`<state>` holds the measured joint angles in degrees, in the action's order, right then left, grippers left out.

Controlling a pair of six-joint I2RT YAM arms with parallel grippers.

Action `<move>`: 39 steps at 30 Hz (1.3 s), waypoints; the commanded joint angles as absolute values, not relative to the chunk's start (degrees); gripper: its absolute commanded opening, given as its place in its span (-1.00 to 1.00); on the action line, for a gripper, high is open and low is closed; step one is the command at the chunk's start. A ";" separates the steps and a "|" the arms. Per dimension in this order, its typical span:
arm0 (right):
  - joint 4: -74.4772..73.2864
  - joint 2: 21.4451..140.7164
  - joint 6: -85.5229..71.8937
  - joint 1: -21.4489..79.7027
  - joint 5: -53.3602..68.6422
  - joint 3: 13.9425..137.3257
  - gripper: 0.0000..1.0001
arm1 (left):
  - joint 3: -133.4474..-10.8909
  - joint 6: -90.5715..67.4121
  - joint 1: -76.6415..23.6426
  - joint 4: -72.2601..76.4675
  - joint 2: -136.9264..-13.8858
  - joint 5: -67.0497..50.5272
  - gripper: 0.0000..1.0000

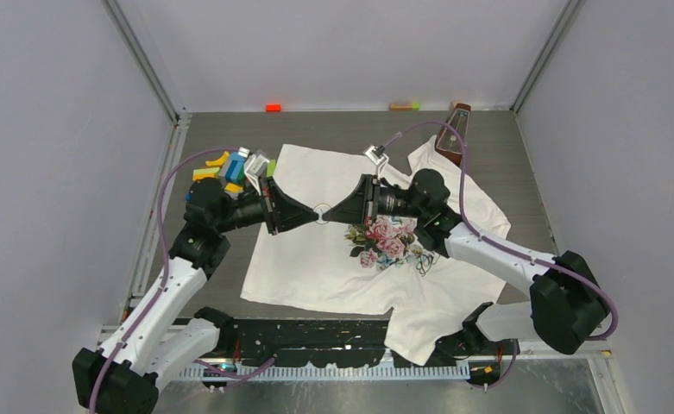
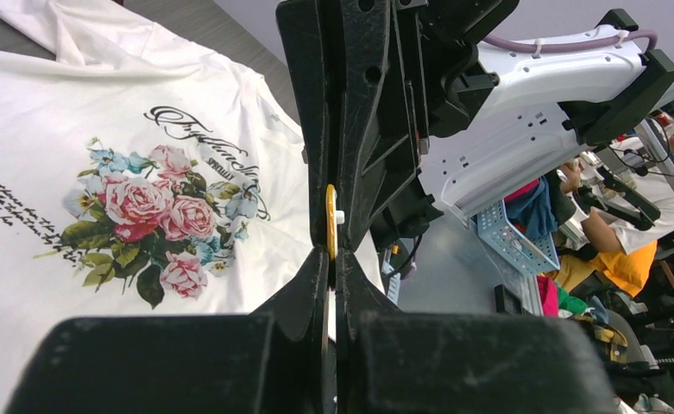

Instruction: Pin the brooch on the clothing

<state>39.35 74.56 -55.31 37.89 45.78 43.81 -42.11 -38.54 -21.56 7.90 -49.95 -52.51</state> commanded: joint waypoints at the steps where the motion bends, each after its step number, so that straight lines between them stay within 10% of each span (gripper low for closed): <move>1: 33.42 76.84 -55.22 37.45 43.25 47.68 -0.80 | -44.29 -38.08 -21.88 11.50 -49.51 -55.90 -1.00; 9: 32.57 76.59 -54.38 37.40 45.72 49.08 -0.64 | -44.29 -38.44 -21.88 10.24 -50.59 -54.54 -1.00; 23: -1.08 61.10 -33.07 36.26 35.36 55.77 0.28 | -47.78 -30.03 -18.40 -8.59 -50.22 -36.98 -1.00; 39: -19.53 88.07 -26.36 36.77 1.39 66.97 0.19 | -50.60 -23.12 -17.84 -16.81 -45.14 -29.89 -1.00</move>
<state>-16.86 82.67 -29.08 36.53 12.14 62.52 -48.97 -24.67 -18.06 -17.21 -46.06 -29.54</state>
